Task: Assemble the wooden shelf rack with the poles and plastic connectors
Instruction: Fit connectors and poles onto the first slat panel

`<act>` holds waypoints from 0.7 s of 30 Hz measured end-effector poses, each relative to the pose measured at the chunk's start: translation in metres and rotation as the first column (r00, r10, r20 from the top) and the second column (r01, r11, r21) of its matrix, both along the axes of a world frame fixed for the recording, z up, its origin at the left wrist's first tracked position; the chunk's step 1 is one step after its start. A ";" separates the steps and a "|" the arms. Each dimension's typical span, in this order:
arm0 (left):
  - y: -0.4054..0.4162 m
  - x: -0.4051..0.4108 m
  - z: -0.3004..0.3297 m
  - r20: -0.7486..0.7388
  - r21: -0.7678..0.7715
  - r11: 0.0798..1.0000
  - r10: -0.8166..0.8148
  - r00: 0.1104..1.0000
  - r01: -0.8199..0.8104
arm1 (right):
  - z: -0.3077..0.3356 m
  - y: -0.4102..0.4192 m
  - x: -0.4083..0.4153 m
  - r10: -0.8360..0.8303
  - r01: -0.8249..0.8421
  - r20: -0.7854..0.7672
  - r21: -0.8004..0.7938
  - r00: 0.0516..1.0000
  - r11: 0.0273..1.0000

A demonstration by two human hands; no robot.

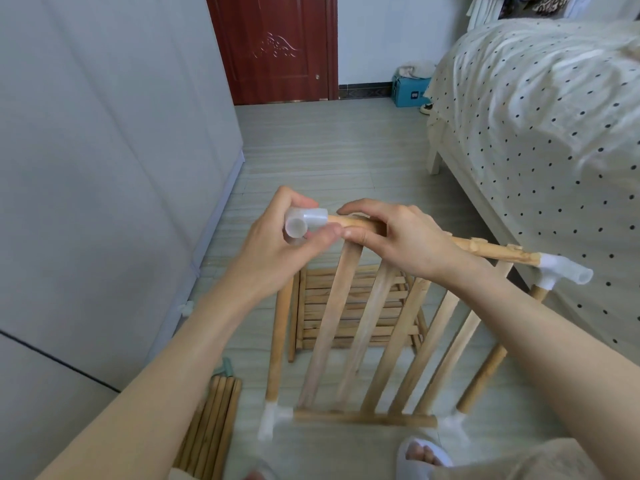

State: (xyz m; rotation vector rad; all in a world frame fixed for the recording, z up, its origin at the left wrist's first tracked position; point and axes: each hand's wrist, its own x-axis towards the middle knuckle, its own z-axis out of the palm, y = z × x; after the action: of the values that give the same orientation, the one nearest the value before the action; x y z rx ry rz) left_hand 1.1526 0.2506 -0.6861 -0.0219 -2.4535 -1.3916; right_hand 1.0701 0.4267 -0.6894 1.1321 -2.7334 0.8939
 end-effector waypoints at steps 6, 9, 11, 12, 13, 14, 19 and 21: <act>-0.018 0.000 -0.020 0.407 0.022 0.995 -0.097 0.908 0.096 | -0.038 -0.013 0.012 0.096 -0.102 0.035 0.243 0.995 0.965; -0.024 0.003 -0.034 0.609 0.026 0.958 -0.241 0.756 0.284 | -0.058 -0.018 0.017 0.110 -0.128 0.074 0.315 0.991 0.940; -0.018 0.003 -0.043 0.684 -0.016 0.917 -0.282 0.673 0.400 | -0.067 -0.020 0.015 0.088 -0.111 0.089 0.299 0.992 0.948; -0.015 0.003 -0.046 0.694 -0.051 0.897 -0.284 0.661 0.439 | -0.070 -0.021 0.014 0.083 -0.105 0.090 0.288 0.993 0.952; -0.013 0.003 -0.048 0.684 -0.098 0.886 -0.271 0.677 0.454 | -0.072 -0.023 0.012 0.085 -0.107 0.088 0.284 0.992 0.953; -0.014 0.002 -0.050 0.658 -0.148 0.883 -0.249 0.711 0.446 | -0.074 -0.024 0.011 0.088 -0.110 0.089 0.282 0.992 0.953; -0.035 0.001 -0.050 0.603 -0.214 0.930 -0.116 0.790 0.300 | -0.077 -0.024 0.007 0.039 -0.080 0.184 0.223 0.982 0.971; -0.035 0.001 -0.054 0.630 -0.243 0.914 -0.106 0.769 0.326 | -0.083 -0.027 0.011 0.076 -0.128 0.216 0.241 0.973 0.962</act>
State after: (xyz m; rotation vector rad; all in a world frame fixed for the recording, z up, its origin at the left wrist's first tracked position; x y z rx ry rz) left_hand 1.1539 0.2157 -0.7403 0.0733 -3.3160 -1.1572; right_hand 1.0810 0.3994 -0.7727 1.3016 -3.0539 0.7227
